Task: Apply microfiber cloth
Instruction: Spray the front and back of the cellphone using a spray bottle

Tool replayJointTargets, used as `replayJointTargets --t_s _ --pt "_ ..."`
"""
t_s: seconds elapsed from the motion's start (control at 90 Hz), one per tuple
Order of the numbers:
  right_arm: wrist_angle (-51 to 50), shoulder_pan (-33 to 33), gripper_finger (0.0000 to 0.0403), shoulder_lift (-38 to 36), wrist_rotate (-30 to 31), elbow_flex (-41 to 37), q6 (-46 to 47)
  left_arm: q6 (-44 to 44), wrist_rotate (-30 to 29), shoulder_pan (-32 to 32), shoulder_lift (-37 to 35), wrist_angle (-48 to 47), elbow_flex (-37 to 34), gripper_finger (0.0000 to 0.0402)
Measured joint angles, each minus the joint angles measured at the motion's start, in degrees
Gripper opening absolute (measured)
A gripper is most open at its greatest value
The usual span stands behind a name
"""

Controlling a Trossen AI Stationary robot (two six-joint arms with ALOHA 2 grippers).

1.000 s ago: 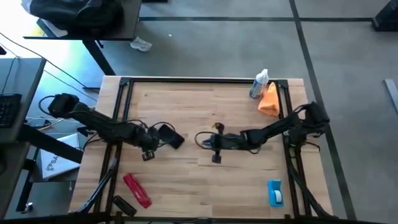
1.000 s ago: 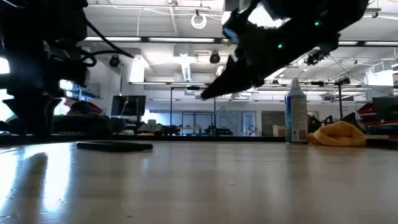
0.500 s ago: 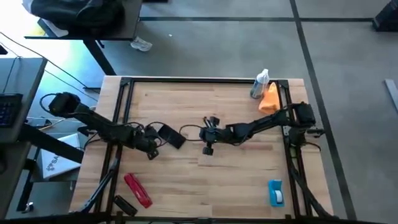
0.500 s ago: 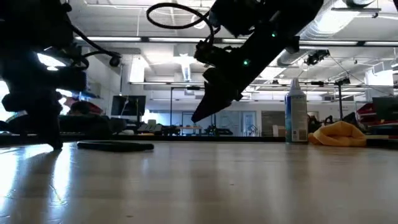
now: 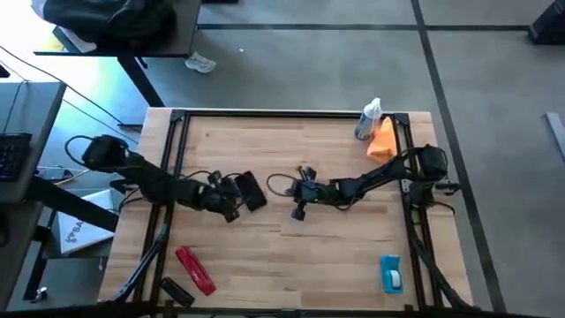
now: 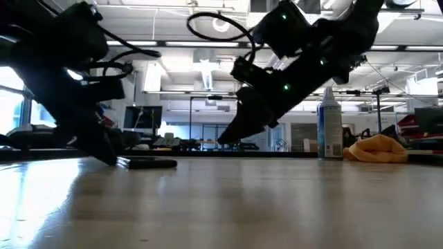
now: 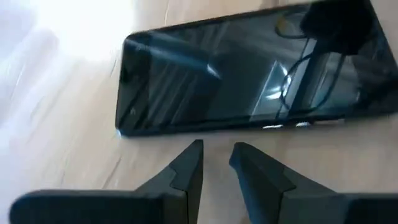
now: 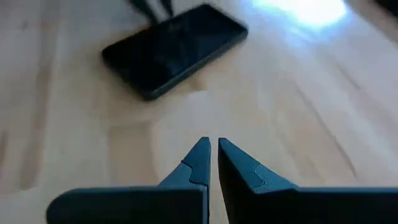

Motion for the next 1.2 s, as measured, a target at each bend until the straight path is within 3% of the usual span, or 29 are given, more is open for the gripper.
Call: replayJointTargets --t_s 0.156,0.278,0.5,0.644,0.867,1.033,1.2 --pt "0.45 -1.15 0.0000 0.00 -1.93 -0.75 1.98 4.37 -0.23 4.28 2.70 11.72 0.08 0.0078" --pt "-0.57 -0.73 0.0000 0.00 -2.54 -0.76 1.92 10.96 3.67 6.63 3.57 16.93 0.08 0.0078" --pt "-7.11 1.33 0.0000 0.00 -2.59 -0.78 2.58 12.40 12.17 6.71 -3.24 9.37 0.08 0.0078" --pt "-8.80 3.36 0.0000 -0.01 -2.61 -0.78 4.32 13.95 12.85 4.69 -9.02 6.67 0.08 0.0078" --pt "-1.24 7.68 0.0000 -0.02 -2.71 -0.78 -6.98 17.12 6.07 3.76 -11.37 2.76 0.12 0.0078" --pt "4.79 7.80 0.0006 1.24 -2.66 -0.77 -14.41 19.17 4.78 2.42 -7.94 3.27 0.12 0.0078" --pt "12.96 5.50 0.0032 5.50 -4.04 -0.76 -18.13 22.36 -1.54 -0.06 -3.63 3.77 0.08 0.0078"
